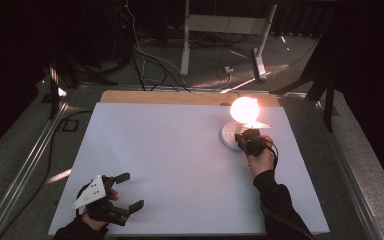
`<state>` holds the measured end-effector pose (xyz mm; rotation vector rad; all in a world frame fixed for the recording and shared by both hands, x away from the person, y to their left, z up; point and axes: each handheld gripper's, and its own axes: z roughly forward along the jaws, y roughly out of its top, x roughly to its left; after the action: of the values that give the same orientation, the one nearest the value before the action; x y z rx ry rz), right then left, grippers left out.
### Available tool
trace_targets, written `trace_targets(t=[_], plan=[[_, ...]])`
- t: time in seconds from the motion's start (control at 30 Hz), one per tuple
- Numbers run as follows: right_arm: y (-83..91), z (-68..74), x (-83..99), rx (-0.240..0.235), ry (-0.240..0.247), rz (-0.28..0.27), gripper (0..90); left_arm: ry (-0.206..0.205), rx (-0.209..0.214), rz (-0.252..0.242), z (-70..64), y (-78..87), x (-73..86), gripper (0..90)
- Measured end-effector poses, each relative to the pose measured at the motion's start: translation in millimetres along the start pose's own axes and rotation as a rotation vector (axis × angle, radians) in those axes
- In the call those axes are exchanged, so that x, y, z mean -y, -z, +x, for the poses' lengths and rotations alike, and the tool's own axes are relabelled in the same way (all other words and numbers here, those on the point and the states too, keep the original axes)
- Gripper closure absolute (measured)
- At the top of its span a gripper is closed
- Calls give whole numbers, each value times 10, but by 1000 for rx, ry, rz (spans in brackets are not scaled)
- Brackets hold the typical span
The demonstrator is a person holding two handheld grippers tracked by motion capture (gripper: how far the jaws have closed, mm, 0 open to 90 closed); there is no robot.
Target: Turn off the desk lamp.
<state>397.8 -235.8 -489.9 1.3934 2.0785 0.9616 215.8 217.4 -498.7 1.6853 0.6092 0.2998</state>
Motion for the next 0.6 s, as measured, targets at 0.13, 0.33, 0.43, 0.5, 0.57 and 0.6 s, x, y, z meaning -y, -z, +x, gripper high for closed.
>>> trace_targets(t=[0.13, 0.33, 0.43, 0.5, 0.57, 0.6], plan=[[-17, -5, 14, 0, -1, 6, 898, -1, 0, -2, 2, 2, -2, 5], [-50, -13, 43, 7, 2, 20, 898, -1, 1, 0, 0, 1, -2, 5], [-51, -21, 50, 5, -2, 18, 898, -1, 1, -1, 2, 2, -1, 5], [-52, -16, 53, 9, 1, 17, 898, -1, 0, -1, 1, 1, -1, 5], [-53, -15, 59, 11, 0, 14, 898, -2, 2, -1, -3, 1, -3, 5], [-52, -7, 63, 16, 3, 12, 898, -2, 3, -2, -5, 3, -4, 5]])
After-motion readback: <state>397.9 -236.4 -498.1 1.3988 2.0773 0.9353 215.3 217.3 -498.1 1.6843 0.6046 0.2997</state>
